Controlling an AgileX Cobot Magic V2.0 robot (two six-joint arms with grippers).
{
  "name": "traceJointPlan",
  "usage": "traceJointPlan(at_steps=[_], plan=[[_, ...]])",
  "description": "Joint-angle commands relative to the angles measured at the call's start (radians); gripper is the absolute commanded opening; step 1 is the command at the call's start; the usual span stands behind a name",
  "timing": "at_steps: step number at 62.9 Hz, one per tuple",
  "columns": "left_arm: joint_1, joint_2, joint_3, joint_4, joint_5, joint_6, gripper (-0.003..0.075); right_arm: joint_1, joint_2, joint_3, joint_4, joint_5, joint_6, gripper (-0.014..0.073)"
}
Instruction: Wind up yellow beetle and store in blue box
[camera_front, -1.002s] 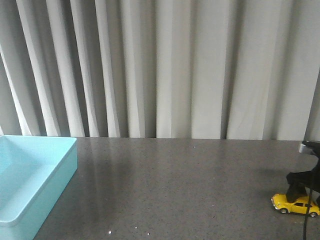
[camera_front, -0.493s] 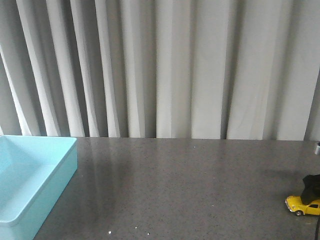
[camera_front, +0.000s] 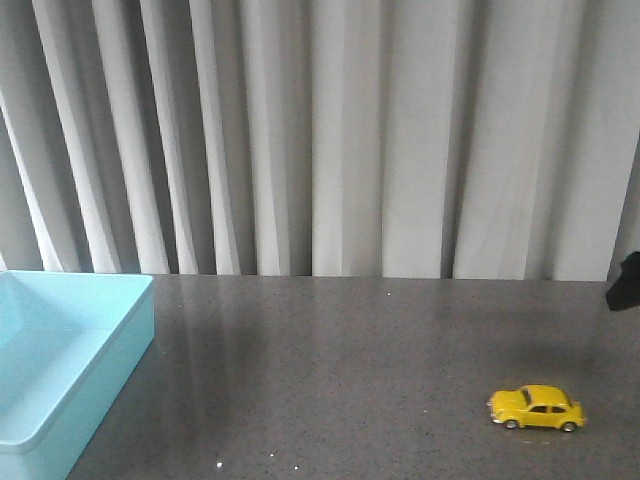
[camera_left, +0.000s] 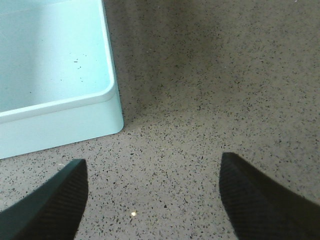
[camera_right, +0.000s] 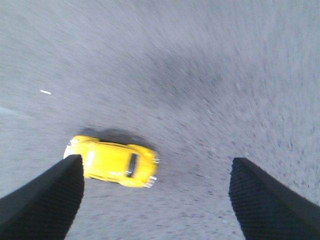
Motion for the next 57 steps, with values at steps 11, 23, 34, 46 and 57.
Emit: traceJointPlan(at_steps=[11, 23, 34, 46, 57], plan=[[0.001, 0.001, -0.031, -0.007, -0.059, -0.002, 0.0521, 0.204, -0.192, -0.031, -0.078, 0.034, 0.067, 0.0578], [0.001, 0.001, -0.031, -0.007, -0.059, -0.002, 0.0521, 0.392, -0.293, 0.007, -0.307, 0.031, 0.243, 0.0578], [0.001, -0.001, -0.031, -0.007, -0.061, -0.002, 0.0521, 0.485, -0.446, 0.239, -0.342, -0.128, 0.314, 0.0578], [0.001, -0.001, -0.031, -0.010, -0.070, -0.002, 0.0521, 0.484, -0.622, 0.577, -0.344, -0.334, 0.354, 0.0578], [0.001, -0.001, -0.031, -0.023, -0.071, -0.002, 0.0521, 0.484, -0.778, 0.831, -0.339, -0.447, 0.363, 0.0578]])
